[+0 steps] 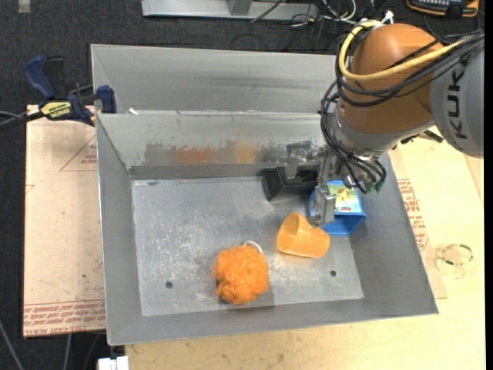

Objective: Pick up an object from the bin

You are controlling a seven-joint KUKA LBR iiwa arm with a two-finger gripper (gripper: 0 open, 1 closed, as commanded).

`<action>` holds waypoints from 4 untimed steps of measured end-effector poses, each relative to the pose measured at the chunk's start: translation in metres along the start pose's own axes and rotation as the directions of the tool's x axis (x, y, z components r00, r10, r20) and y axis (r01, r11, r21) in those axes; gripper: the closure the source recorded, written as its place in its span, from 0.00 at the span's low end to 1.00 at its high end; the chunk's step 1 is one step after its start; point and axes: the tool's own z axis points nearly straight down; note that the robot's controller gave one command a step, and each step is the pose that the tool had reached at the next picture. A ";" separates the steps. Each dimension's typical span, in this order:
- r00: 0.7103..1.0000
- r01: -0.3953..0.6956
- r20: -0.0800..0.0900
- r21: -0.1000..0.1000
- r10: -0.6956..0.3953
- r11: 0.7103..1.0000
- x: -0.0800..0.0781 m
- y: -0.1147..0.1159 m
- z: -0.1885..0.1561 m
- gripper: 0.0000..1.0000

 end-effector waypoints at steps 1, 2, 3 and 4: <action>1.000 -0.011 -0.021 -0.006 0.011 1.000 0.014 -0.013 0.056 0.00; 0.999 0.035 -0.036 -0.005 -0.035 0.999 0.048 0.015 0.051 0.00; 0.951 0.308 -0.007 -0.012 -0.308 0.951 0.033 0.002 0.044 0.00; 0.933 0.359 -0.018 -0.009 -0.359 0.933 0.046 -0.025 0.093 0.00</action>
Offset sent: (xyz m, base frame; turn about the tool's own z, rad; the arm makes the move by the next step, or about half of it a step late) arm -0.0859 0.0717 0.0132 -0.3114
